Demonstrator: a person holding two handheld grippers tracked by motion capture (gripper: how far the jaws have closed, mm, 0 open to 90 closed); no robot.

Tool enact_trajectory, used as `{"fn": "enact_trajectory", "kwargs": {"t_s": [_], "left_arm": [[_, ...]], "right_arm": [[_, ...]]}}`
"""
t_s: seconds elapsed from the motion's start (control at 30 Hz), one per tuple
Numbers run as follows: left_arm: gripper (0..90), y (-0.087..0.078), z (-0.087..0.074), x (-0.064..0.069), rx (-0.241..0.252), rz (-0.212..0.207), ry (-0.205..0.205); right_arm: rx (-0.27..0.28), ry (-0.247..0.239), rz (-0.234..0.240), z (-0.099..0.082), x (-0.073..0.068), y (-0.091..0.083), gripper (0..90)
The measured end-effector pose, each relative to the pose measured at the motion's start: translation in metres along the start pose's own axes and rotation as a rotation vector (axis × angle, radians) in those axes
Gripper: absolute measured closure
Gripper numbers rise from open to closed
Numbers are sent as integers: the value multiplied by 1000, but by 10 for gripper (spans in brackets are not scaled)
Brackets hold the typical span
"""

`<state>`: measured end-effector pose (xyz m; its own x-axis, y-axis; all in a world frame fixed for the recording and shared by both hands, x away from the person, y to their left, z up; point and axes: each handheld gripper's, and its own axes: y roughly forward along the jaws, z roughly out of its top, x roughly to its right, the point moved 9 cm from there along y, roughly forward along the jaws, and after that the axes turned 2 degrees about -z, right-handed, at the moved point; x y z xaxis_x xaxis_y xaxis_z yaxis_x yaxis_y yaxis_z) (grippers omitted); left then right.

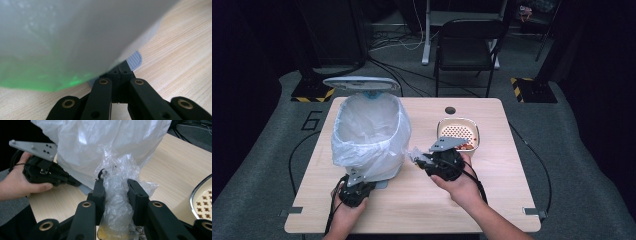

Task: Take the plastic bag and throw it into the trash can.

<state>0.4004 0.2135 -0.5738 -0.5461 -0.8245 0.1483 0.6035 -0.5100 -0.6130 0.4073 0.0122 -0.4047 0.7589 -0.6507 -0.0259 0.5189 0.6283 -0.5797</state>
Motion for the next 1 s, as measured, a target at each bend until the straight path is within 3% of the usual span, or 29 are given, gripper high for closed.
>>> {"fn": "enact_trajectory", "kwargs": {"t_s": [0.43, 1.0], "left_arm": [[900, 0, 0, 0, 0, 0, 0], [900, 1, 0, 0, 3, 1, -10]], "right_arm": [[33, 5, -9, 27, 12, -10, 707], [40, -59, 19, 77, 11, -15, 709]]}}
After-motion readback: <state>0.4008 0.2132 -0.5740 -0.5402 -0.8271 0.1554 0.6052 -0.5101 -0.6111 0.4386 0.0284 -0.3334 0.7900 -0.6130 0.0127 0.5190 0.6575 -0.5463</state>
